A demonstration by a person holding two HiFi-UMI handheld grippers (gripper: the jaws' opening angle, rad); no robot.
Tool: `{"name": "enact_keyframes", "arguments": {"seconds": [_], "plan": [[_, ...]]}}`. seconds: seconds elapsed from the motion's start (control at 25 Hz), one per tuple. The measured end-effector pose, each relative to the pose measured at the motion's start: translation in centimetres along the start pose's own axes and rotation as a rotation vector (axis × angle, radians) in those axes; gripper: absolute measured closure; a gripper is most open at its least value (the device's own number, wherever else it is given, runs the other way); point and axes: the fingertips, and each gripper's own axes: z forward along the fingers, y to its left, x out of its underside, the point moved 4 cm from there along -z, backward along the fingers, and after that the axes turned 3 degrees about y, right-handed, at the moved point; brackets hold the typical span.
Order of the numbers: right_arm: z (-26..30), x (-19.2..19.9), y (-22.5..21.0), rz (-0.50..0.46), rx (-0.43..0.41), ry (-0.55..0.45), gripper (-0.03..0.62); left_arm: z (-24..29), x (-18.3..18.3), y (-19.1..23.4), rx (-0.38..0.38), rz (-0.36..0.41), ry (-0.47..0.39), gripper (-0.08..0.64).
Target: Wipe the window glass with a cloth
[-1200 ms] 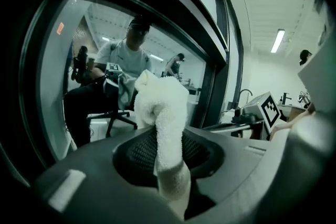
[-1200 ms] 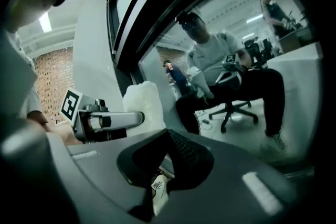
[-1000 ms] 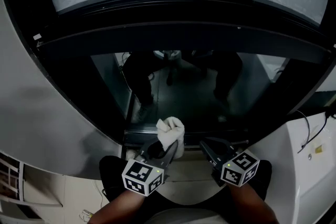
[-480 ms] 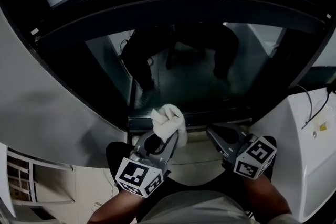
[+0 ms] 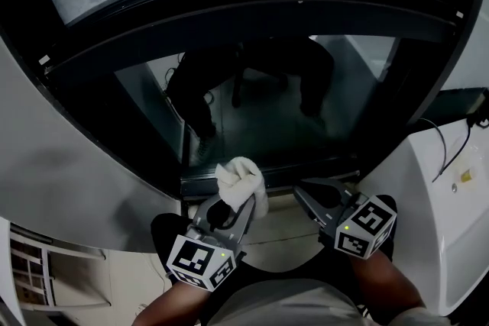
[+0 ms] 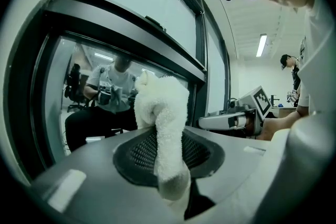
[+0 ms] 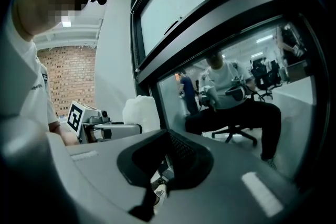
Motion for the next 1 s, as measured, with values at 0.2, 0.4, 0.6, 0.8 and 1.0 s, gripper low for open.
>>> {"name": "enact_keyframes", "arguments": {"seconds": [0.2, 0.4, 0.6, 0.8, 1.0], "plan": [[-0.1, 0.1, -0.5, 0.006, 0.015, 0.005, 0.592, 0.0, -0.3, 0.3, -0.004, -0.005, 0.003, 0.439], [-0.1, 0.3, -0.7, 0.012, 0.018, 0.018, 0.592, -0.1, -0.4, 1.1, -0.016, -0.012, -0.001, 0.439], [0.2, 0.3, -0.8, 0.017, 0.02, 0.02, 0.592, 0.0, -0.2, 1.1, -0.009, -0.019, 0.01, 0.439], [0.4, 0.4, -0.8, 0.01, 0.02, 0.026, 0.592, 0.3, 0.4, 1.2, 0.001, -0.026, 0.024, 0.439], [0.2, 0.5, -1.2, 0.026, 0.048, -0.003, 0.592, 0.5, 1.0, 1.0, 0.018, -0.039, 0.039, 0.439]]}}
